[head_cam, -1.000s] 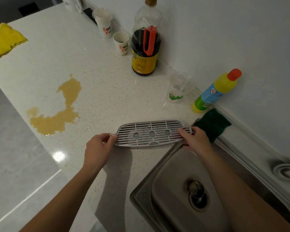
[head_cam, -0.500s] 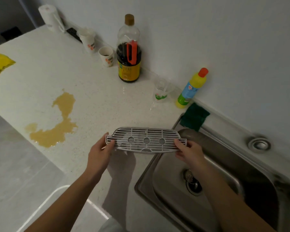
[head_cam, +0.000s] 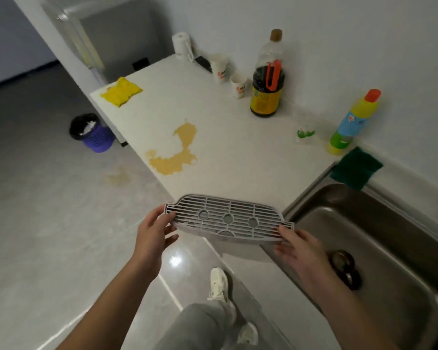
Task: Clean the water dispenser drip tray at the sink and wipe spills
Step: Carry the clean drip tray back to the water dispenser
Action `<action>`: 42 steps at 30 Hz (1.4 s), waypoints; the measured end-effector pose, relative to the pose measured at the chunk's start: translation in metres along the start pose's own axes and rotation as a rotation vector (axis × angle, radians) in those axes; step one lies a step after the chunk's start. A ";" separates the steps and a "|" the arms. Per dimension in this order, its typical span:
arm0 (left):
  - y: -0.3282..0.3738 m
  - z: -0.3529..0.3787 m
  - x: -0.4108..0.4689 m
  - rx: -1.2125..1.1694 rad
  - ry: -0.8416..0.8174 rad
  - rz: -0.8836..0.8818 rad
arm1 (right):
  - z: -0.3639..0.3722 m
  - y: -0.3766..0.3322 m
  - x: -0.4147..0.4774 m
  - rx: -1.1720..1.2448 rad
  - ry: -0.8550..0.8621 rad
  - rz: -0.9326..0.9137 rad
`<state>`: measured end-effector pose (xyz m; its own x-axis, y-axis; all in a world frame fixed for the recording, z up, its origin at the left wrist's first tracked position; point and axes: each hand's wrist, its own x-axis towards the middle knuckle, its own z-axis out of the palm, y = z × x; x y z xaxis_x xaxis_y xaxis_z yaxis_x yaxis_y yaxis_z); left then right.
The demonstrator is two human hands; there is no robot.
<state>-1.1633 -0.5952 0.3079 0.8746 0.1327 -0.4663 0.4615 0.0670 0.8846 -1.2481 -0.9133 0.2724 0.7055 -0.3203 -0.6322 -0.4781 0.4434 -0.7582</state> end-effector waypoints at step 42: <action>0.151 -0.628 0.286 -0.249 0.520 -0.029 | 0.800 0.095 0.092 -0.473 -0.515 -0.012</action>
<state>-0.9366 0.0739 0.3099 0.6451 0.5920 -0.4830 0.3798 0.3001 0.8750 -0.8106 -0.2311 0.2698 0.8145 0.1668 -0.5556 -0.5625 -0.0072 -0.8268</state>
